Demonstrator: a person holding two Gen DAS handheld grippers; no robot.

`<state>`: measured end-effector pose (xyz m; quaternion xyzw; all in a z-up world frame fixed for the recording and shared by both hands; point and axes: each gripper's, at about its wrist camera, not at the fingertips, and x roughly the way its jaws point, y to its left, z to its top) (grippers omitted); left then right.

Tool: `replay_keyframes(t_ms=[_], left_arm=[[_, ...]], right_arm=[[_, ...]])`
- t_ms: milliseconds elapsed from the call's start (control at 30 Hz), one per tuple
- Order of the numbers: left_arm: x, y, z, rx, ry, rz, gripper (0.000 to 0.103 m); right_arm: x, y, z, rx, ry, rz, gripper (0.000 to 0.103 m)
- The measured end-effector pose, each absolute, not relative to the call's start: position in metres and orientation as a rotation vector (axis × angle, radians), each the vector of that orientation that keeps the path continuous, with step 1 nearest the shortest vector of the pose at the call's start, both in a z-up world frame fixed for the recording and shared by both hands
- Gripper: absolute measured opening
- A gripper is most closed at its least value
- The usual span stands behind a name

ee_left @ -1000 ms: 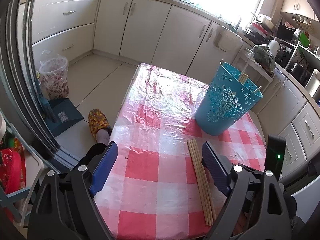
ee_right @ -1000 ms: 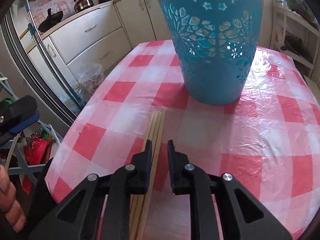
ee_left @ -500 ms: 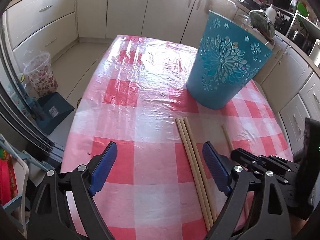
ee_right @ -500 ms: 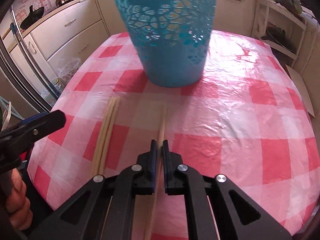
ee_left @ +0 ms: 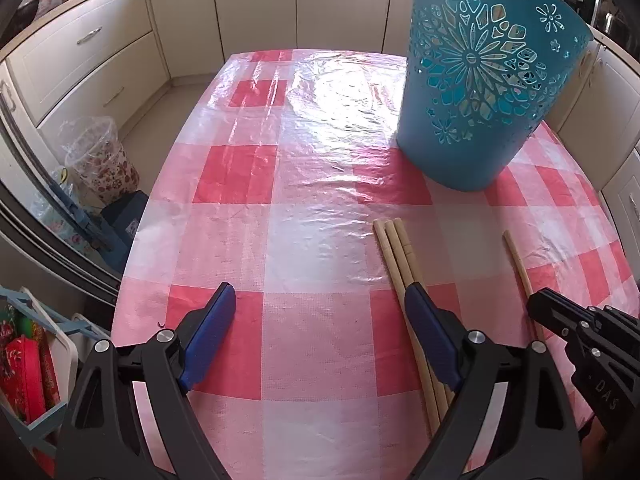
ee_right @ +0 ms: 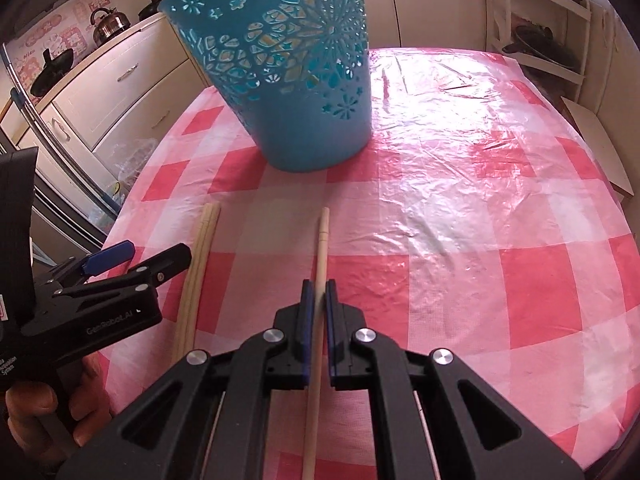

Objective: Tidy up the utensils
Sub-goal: 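Grasp a wooden chopstick with the left tool while the right tool grasps another, then lift the chopstick over the blue cup and open the left tool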

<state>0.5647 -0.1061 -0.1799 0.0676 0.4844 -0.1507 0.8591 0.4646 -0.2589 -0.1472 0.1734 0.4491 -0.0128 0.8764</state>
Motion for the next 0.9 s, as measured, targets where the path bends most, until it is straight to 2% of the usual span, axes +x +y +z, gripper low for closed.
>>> replay_keyframes(t_ms=[100, 200, 300, 367, 433, 567, 600, 633, 733, 900], left_arm=[[0.566, -0.112, -0.179, 0.16, 1.017, -0.321, 0.082], [0.566, -0.119, -0.179, 0.203, 1.019, -0.325, 0.07], [0.565, -0.12, -0.178, 0.215, 1.014, -0.337, 0.066], [0.564, -0.121, -0.177, 0.22, 1.013, -0.355, 0.06], [0.563, -0.123, -0.176, 0.234, 1.001, -0.396, 0.045], [0.56, -0.134, -0.174, 0.306, 0.978, -0.542, 0.027], [0.56, -0.135, -0.174, 0.315, 0.977, -0.59, 0.018], [0.562, -0.136, -0.174, 0.325, 0.976, -0.619, 0.014], [0.566, -0.134, -0.173, 0.332, 0.993, -0.648, 0.007], [0.562, -0.131, -0.174, 0.38, 0.974, -0.694, 0.005]], right_arm=[[0.464, -0.259, -0.147, 0.367, 0.934, -0.024, 0.008], [0.464, -0.259, -0.147, 0.371, 0.93, -0.021, 0.014], [0.464, -0.259, -0.147, 0.375, 0.927, -0.025, 0.016], [0.463, -0.261, -0.147, 0.379, 0.927, -0.03, 0.016], [0.463, -0.261, -0.147, 0.38, 0.925, -0.032, 0.016], [0.463, -0.262, -0.147, 0.376, 0.918, -0.037, 0.016], [0.463, -0.262, -0.147, 0.378, 0.915, -0.038, 0.016], [0.463, -0.263, -0.147, 0.38, 0.912, -0.039, 0.016], [0.463, -0.262, -0.147, 0.379, 0.907, -0.043, 0.016], [0.464, -0.263, -0.148, 0.374, 0.9, -0.044, 0.016]])
